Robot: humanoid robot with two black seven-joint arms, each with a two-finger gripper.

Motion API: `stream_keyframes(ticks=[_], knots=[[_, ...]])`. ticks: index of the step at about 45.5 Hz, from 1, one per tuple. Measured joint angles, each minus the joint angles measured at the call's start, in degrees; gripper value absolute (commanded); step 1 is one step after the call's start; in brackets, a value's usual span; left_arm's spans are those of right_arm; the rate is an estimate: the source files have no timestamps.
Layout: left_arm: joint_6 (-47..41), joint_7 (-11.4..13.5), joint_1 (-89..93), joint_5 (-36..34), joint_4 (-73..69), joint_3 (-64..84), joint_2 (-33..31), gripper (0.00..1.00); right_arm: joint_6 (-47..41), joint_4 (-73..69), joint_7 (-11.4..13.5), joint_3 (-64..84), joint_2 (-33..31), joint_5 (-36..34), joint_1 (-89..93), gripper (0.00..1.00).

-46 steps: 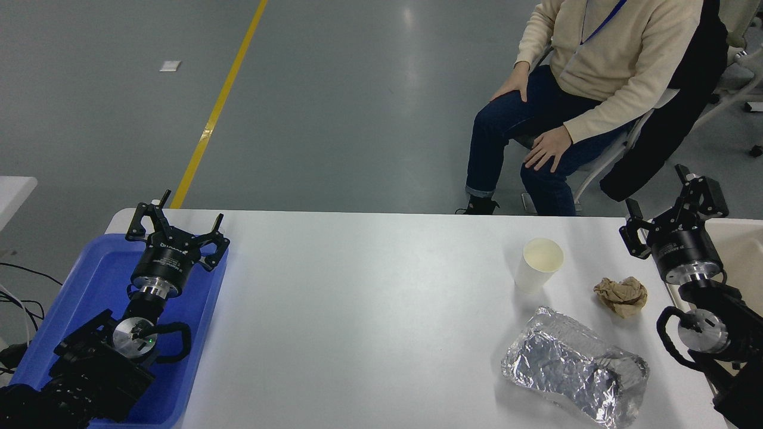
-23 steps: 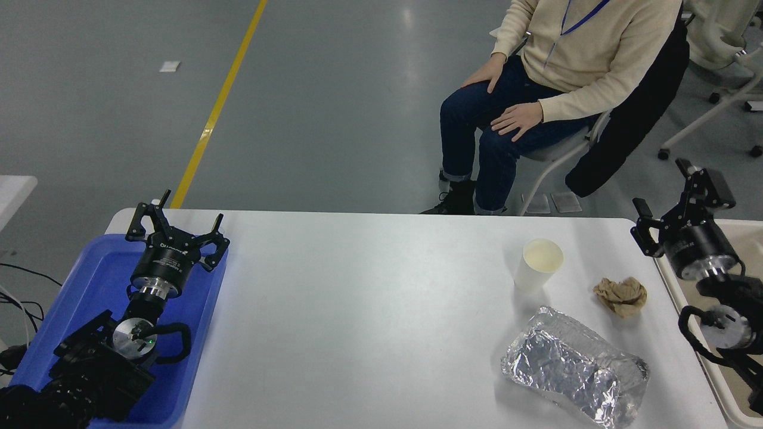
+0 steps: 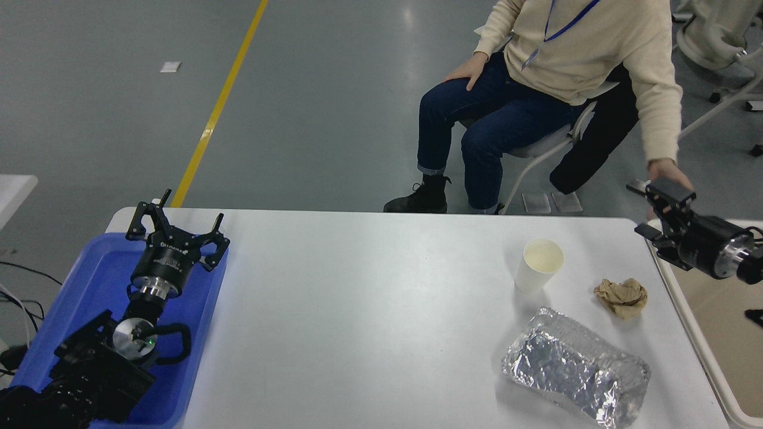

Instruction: Pick up paper cup place in dustbin

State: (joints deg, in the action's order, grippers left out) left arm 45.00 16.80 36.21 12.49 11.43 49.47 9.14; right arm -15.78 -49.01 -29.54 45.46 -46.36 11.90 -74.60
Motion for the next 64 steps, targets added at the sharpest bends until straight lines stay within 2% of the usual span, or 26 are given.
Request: stream_keyframes(ticks=[12,21,33,45,64], knots=[[0.0,-0.02,0.0,-0.01,-0.01,-0.05,0.0,1.0,-15.89,-3.39,0.35,25.8,5.54,1.24,-21.11,1.0],[0.0,-0.02,0.0,0.0,0.0,-0.06,-0.01,1.0,-24.24,-6.26,0.45,35.56,10.34,8.35,-35.67,1.0],[0.01,-0.02,-0.05,-0.01,0.0,-0.01,0.0,1.0,-27.9,-9.39,0.59,39.47,19.28,15.24,-49.79,1.0],[0.0,-0.02,-0.08,-0.01,0.0,0.01,0.0,1.0,-28.83,-10.25,0.99,40.19,28.13,17.11,-52.16,1.0],[0.0,-0.02,-0.07,-0.01,0.0,-0.08,0.0,1.0,-29.17,-10.25,1.2,38.84,32.64,16.93,-51.52,1.0]])
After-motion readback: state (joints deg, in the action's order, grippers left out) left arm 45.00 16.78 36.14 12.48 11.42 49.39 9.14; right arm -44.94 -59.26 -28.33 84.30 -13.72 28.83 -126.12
